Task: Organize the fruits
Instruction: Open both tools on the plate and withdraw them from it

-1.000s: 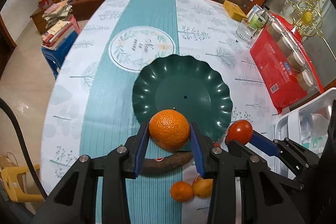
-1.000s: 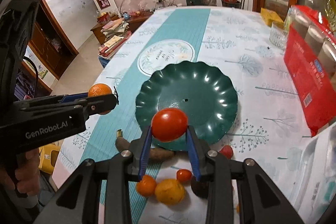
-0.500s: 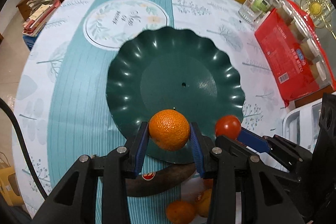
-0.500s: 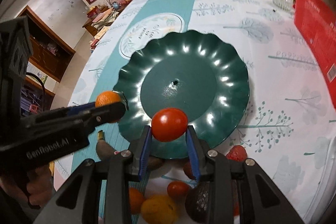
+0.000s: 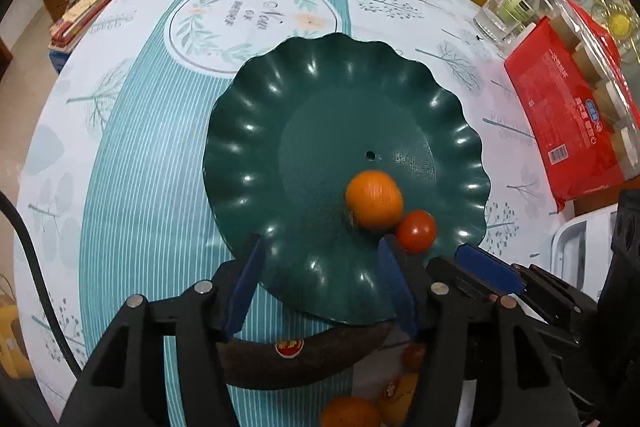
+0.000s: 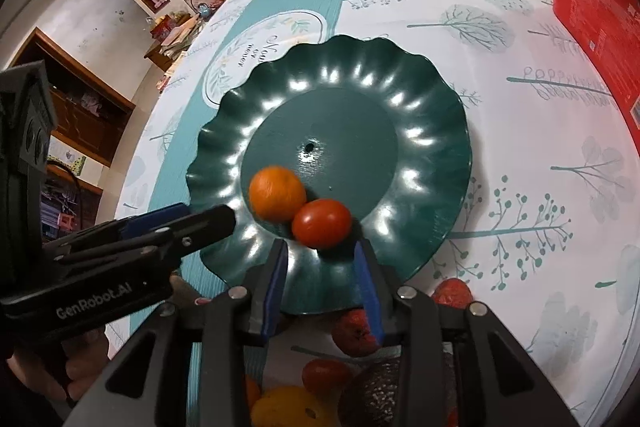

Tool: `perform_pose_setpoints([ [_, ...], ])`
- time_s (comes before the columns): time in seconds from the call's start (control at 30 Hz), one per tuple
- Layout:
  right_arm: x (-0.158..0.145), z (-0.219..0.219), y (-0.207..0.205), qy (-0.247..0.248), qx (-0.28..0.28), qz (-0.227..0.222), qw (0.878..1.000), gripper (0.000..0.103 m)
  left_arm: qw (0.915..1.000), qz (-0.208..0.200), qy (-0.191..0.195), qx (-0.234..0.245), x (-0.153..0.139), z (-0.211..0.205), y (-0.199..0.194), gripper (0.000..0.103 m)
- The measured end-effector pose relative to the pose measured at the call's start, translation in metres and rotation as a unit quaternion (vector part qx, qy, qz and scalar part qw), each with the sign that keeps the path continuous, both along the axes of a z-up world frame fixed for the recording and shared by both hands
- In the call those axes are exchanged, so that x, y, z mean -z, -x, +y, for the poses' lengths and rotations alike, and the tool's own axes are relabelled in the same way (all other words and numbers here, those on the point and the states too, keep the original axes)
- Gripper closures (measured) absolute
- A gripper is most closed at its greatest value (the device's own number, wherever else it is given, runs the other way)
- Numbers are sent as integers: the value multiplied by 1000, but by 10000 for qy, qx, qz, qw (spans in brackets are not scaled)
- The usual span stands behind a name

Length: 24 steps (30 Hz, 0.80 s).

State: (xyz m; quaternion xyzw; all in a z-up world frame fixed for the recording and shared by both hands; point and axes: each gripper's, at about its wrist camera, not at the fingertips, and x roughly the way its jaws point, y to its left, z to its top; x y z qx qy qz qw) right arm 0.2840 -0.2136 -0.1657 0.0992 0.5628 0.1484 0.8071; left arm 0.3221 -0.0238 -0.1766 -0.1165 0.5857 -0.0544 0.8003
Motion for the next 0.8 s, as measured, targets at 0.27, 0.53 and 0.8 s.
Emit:
perform_pose_setpoints([
  [0.27, -12, -9, 16, -10, 157, -90, 9998, 58, 9998, -3, -4, -188, -11, 7, 18, 37],
  [0.53, -37, -20, 55, 8, 336, -312, 9989, 56, 9996, -191, -23, -207, -43, 9, 53, 31],
  [0.8, -66, -25, 107, 52, 436, -659, 9969, 55, 9988, -441, 130, -180, -77, 10, 107, 30],
])
